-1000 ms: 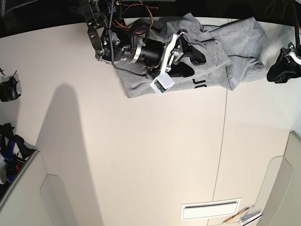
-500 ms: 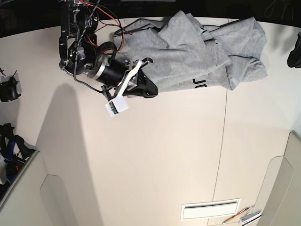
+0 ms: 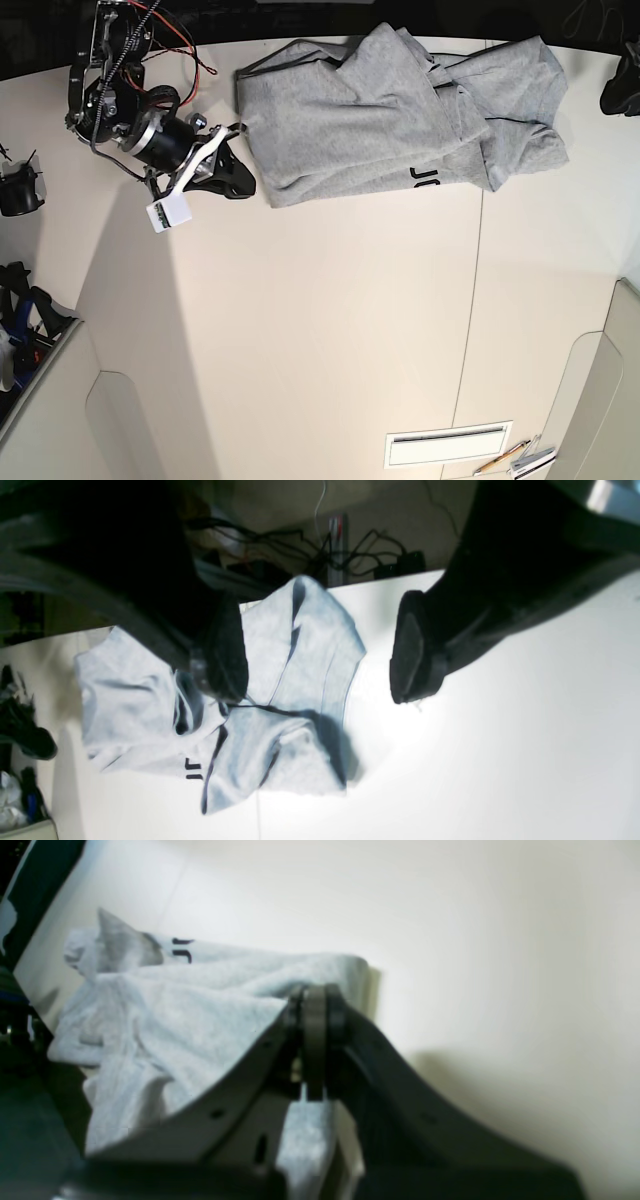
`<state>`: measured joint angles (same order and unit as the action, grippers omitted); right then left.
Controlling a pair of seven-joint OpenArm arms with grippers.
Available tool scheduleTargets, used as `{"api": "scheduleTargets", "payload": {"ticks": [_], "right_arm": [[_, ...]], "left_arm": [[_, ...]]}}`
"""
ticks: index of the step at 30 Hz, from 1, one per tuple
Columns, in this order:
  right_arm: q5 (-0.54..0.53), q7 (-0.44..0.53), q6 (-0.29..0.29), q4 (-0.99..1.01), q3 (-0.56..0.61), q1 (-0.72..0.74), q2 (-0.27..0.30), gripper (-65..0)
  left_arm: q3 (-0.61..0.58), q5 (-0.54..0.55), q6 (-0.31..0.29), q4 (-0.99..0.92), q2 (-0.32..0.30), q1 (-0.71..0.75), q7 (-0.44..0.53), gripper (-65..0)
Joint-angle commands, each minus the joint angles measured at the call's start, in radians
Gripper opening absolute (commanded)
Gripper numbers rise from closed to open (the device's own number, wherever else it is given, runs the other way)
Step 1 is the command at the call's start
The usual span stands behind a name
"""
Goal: Fold the T-shirt properly
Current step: 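Fold the held strip end over toward the left gripper with the right gripper, then grasp the other strip end with the left gripper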
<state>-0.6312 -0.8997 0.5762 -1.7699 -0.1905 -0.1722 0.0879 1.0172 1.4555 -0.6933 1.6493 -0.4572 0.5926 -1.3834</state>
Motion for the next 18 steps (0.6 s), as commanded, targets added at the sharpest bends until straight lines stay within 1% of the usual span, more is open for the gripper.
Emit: {"api": "scheduleTargets", "payload": {"ticks": [1,4,5,8,10,13,18], "right_arm": [[-0.023,0.017,0.007,-0.019,-0.004,0.011,0.010,-65.0],[-0.023,0.016,0.007,-0.019,-0.007,0.011,0.025,-65.0],[-0.023,0.015,0.007,-0.019,-0.008,0.011,0.032,-65.0],[-0.023,0.012,0.007,-0.019,-0.014,0.011,0.051,-65.0],[-0.024,0.008,0.007,-0.019,-0.029,0.011,0.058,-65.0],[-0.024,0.000,0.007,-0.019,-0.053,0.011,0.071,-65.0],[-0.024,-0.002,0.007,-0.019,-0.099,0.011,0.084,-65.0]], "left_arm": [[-0.012,0.014,-0.005,0.012,-0.019,0.006,0.018,-17.6],[-0.103,-0.039,-0.005,0.002,-0.020,0.006,0.023,-17.6],[-0.137,-0.057,-0.005,-0.009,-0.020,0.006,0.038,-17.6],[-0.223,-0.133,-0.005,-0.068,-0.029,0.005,0.124,-17.6],[-0.260,-0.169,-0.005,-0.116,-0.049,0.003,0.180,-17.6],[-0.282,-0.177,-0.005,-0.163,-0.085,-0.003,0.209,-17.6],[-0.282,-0.208,-0.005,-0.217,-0.109,-0.084,0.209,-17.6]]}}
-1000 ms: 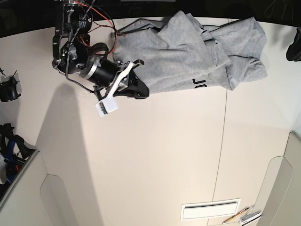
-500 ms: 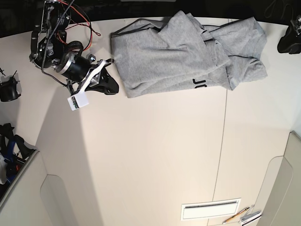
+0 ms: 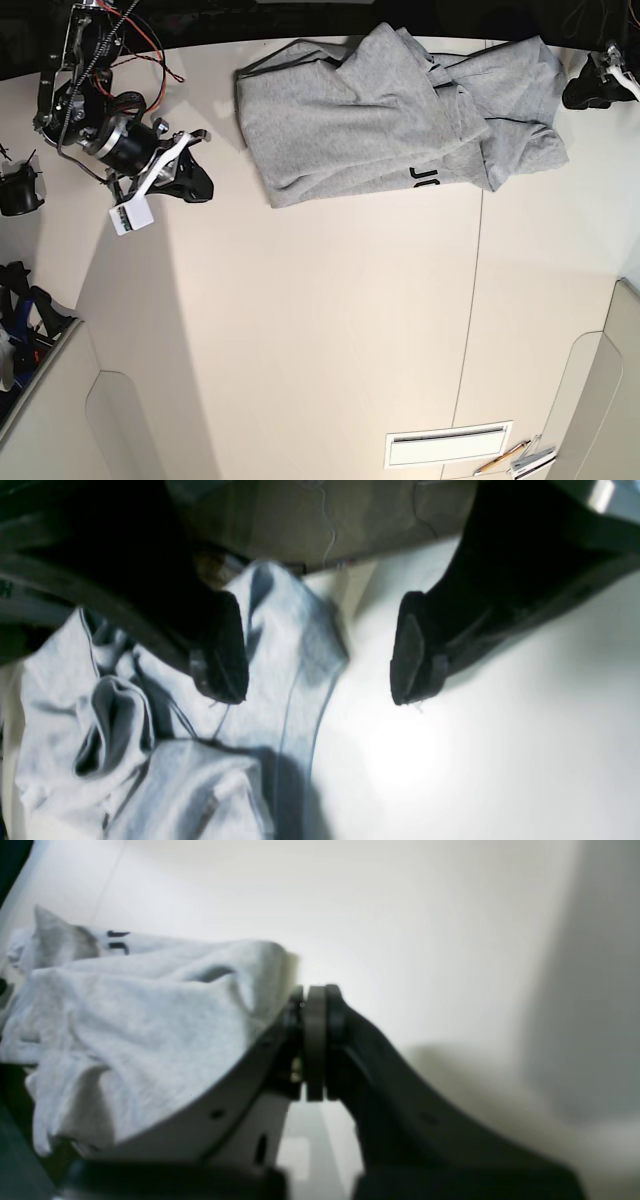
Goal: Fold the T-shirt properly
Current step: 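Grasp the other strip end with the left gripper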
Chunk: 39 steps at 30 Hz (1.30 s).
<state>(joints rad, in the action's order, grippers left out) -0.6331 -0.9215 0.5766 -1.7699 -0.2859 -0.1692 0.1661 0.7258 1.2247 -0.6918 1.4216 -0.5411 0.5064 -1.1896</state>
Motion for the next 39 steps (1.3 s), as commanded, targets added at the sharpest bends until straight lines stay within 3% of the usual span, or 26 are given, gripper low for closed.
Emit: {"api": "scheduleTargets", "payload": {"ticks": [1,10,20,27,39], "right_arm": [[-0.022,0.019,0.007,-0.019,-0.008,0.008,0.005,-65.0],[-0.029,0.019,0.006,-0.019,-0.008,0.008,0.005,-65.0],[-0.029,0.018,0.007,-0.019,-0.008,0.008,0.005,-65.0],[-0.030,0.015,0.007,-0.019,-0.008,0.008,0.005,-65.0],[-0.053,0.015,0.007,-0.019,-0.008,0.008,0.005,-65.0]], "left_arm": [[0.009,0.013,-0.006,-0.001,-0.027,-0.017,0.015,-17.6],[-0.013,-0.009,-0.006,-0.050,-0.027,-0.069,0.011,-17.6],[-0.188,-0.010,-0.006,-0.050,-0.027,-0.069,-0.010,-17.6],[-0.189,-0.009,-0.006,-0.050,-0.027,-0.065,-0.078,-17.7],[-0.189,0.065,-0.006,-0.049,-0.027,-0.042,-0.032,-17.8]]}}
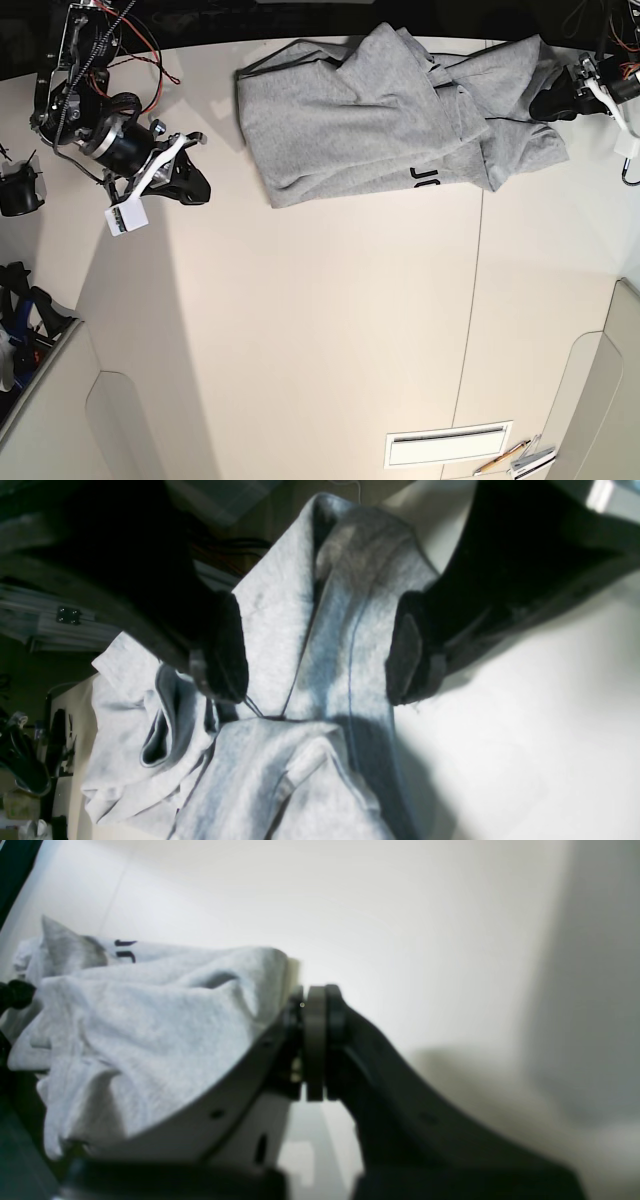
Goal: Fold the T-shirt properly
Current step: 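Grasp the other strip end with the left gripper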
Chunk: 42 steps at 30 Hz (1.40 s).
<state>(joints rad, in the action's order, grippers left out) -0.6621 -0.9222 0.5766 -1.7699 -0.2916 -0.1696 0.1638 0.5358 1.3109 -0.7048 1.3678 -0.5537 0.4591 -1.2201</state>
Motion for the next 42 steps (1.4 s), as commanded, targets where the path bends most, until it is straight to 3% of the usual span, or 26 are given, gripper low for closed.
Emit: {"api": "scheduleTargets", "payload": {"ticks": [1,10,17,27,29,32,37,40,42], "right_arm": [[-0.028,0.016,0.006,-0.019,-0.003,0.008,0.007,-65.0],[-0.042,0.013,0.006,-0.019,-0.003,0.008,0.007,-65.0],[-0.042,0.012,0.006,-0.019,-0.003,0.008,0.007,-65.0],[-0.043,0.012,0.006,-0.019,-0.003,0.008,0.007,-65.0],[-0.046,0.011,0.006,-0.019,-0.003,0.008,0.007,-65.0],[-0.045,0.009,0.006,-0.019,-0.003,0.008,0.007,-65.0],[-0.046,0.008,0.006,-0.019,-0.003,0.008,0.007,-65.0],[-0.054,0.008,0.006,-0.019,-0.003,0.008,0.007,-65.0],[-0.056,0.004,0.006,-0.019,-0.003,0.008,0.007,-65.0]], "left_arm": [[0.001,-0.022,0.007,0.005,-0.014,0.006,-0.001,-17.8],[-0.006,-0.021,0.007,0.005,-0.014,0.006,-0.023,-17.8],[-0.027,0.017,0.007,0.005,-0.014,0.006,-0.108,-17.8],[-0.027,0.013,0.007,0.009,-0.011,-0.013,-0.055,-18.1],[-0.027,0.013,0.007,0.009,-0.011,-0.013,-0.047,-24.6],[-0.027,0.014,0.007,0.009,-0.011,-0.013,-0.039,-46.8],[-0.027,0.013,0.007,0.009,-0.011,-0.019,-0.018,-49.0],[-0.027,0.010,0.007,0.009,-0.011,-0.030,-0.018,-64.6],[-0.027,0.013,0.007,0.010,-0.011,-0.046,-0.018,-65.0]]}}
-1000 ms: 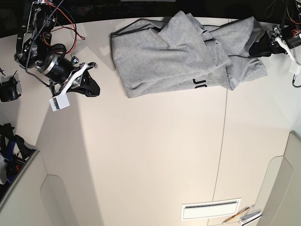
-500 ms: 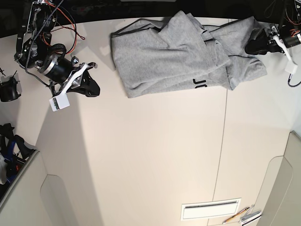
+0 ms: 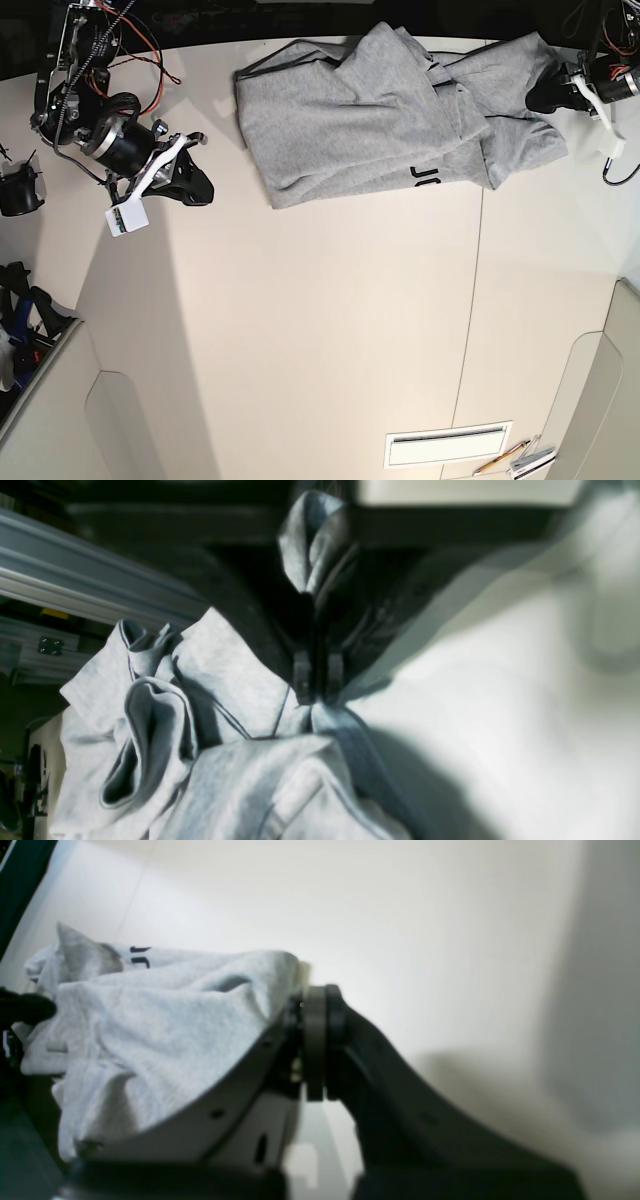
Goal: Fold the T-shirt properly
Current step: 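Grasp the other strip end with the left gripper, then fold the held end over onto the shirt with the left gripper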
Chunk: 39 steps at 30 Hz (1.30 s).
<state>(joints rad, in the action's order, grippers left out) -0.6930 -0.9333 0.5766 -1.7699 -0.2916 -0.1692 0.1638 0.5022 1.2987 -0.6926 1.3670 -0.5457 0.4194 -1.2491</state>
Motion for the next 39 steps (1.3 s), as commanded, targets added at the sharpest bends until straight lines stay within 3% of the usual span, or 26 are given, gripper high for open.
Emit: {"api": "scheduleTargets", "payload": {"ticks": [1,11,19,22,32,39], "right_arm": [[-0.025,0.015,0.006,-0.019,-0.003,0.008,0.007,-65.0],[-0.024,0.016,0.006,-0.019,-0.003,0.008,0.007,-65.0],[-0.021,0.016,0.006,-0.019,-0.003,0.008,0.008,-65.0],[-0.019,0.016,0.006,-0.019,-0.003,0.008,0.007,-65.0],[-0.003,0.016,0.006,-0.019,-0.003,0.011,0.007,-65.0],[-0.003,0.015,0.006,-0.019,-0.003,0.011,0.007,-65.0]], "left_arm": [[0.007,0.025,-0.006,0.010,-0.019,-0.016,0.011,-65.0],[0.009,0.042,-0.006,0.086,-0.020,-0.055,-0.063,-65.0],[0.040,0.108,-0.006,0.347,-0.020,-0.055,-0.147,-65.0],[0.065,0.185,-0.006,0.464,-0.020,-0.051,-0.147,-65.0],[0.066,0.185,-0.006,0.811,-0.019,0.031,-0.147,-65.0],[-0.008,0.185,-0.006,0.863,-0.017,0.029,-0.147,-65.0]]}}
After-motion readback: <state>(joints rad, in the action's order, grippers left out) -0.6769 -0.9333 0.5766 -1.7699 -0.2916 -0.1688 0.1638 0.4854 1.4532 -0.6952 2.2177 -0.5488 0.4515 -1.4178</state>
